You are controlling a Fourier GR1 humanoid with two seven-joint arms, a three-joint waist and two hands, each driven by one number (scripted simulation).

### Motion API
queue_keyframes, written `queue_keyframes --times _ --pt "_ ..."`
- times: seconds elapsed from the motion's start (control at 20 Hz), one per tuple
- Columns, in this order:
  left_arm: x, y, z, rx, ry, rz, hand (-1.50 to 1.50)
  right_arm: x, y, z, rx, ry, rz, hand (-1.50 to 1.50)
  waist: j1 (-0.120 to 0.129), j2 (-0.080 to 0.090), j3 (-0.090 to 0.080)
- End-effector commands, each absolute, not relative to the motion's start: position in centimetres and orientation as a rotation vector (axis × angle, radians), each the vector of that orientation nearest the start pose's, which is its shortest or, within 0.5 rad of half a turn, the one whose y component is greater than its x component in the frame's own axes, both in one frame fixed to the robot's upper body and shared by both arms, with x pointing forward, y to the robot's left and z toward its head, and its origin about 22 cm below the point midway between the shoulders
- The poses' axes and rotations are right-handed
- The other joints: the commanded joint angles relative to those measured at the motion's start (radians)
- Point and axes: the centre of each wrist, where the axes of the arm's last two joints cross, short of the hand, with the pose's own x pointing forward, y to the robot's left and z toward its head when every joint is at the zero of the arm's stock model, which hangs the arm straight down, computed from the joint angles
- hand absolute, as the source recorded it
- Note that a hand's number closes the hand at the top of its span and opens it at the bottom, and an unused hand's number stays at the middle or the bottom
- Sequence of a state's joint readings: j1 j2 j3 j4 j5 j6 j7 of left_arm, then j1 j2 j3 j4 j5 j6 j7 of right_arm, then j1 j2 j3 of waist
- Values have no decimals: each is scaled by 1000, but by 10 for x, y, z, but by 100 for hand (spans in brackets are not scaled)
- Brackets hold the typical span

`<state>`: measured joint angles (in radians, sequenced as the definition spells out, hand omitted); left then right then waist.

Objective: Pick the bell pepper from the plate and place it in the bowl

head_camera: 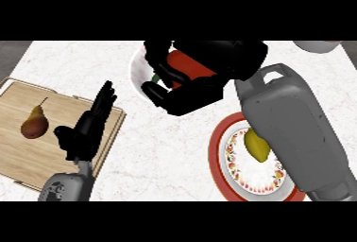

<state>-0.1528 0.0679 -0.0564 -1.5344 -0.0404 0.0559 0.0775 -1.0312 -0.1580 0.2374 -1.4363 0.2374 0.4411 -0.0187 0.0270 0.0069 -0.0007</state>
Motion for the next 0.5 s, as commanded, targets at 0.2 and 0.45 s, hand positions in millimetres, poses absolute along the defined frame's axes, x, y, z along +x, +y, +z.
queue_keyframes --times 0.2,0.45 --pt "269 206 30 41 -1607 -134 0 405 -53 213 -10 -2124 1388 150 9 2 0" --pt "277 198 25 43 -1618 -147 0 423 -40 174 -108 -2119 1413 150 11 7 0"
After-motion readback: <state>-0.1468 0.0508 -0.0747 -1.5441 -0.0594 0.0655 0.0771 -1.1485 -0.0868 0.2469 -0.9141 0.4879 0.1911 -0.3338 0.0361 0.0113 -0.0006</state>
